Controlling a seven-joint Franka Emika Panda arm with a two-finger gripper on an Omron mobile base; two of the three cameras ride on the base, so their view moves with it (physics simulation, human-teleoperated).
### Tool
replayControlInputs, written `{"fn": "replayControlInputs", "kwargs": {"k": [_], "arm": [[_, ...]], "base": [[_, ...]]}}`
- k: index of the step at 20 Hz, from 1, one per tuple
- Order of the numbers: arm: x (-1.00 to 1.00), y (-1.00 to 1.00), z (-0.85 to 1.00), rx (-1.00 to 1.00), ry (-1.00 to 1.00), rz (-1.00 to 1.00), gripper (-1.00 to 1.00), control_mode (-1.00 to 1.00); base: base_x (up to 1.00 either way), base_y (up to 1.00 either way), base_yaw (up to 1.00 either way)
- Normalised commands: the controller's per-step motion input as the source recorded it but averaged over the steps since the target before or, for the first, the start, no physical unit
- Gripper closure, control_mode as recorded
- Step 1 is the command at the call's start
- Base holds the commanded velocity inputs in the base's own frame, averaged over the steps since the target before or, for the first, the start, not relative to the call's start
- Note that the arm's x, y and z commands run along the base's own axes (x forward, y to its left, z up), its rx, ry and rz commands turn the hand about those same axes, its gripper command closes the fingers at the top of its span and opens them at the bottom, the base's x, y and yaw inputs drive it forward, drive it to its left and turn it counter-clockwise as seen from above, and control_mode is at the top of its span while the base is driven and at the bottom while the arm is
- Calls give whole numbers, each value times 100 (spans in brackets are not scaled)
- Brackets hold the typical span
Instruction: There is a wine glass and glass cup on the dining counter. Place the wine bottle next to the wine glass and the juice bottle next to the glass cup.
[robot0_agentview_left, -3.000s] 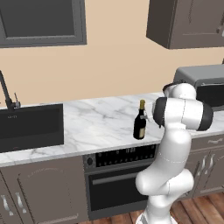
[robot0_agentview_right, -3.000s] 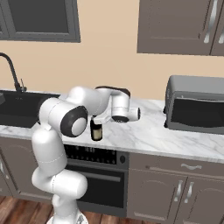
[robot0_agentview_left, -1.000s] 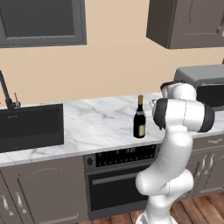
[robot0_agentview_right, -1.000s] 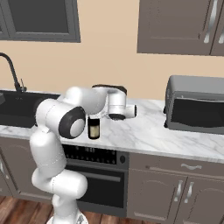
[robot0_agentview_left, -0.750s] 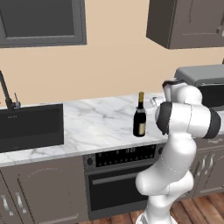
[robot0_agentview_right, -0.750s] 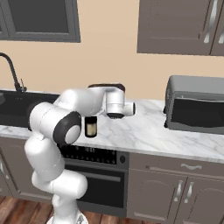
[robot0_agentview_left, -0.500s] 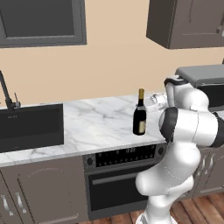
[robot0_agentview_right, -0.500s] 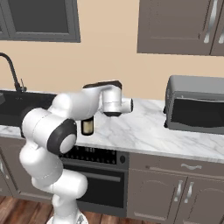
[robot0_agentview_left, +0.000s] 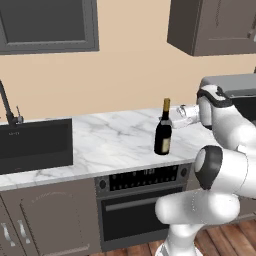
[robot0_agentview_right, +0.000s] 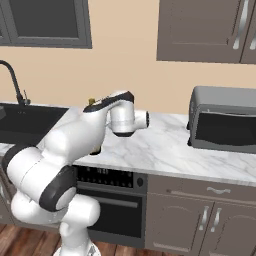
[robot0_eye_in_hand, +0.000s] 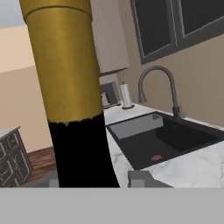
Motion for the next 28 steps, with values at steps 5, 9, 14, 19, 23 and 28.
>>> {"fn": "replayControlInputs", "kwargs": {"k": [5,9,14,19,23,28], "arm": [[-64,1,24,0,-18,0,100,-100],[-52,1,29,0,-16,0,100,-100],[-40,0,32,0,-1,0,100,-100],[-26,0,27,0,2,0,100,-100],[-10,0,13,0,0,0,100,-100],[0,0,0,0,0,0,100,-100]], "base": [[0,0,0],[0,0,0],[0,0,0],[0,0,0],[0,0,0],[0,0,0]]}}
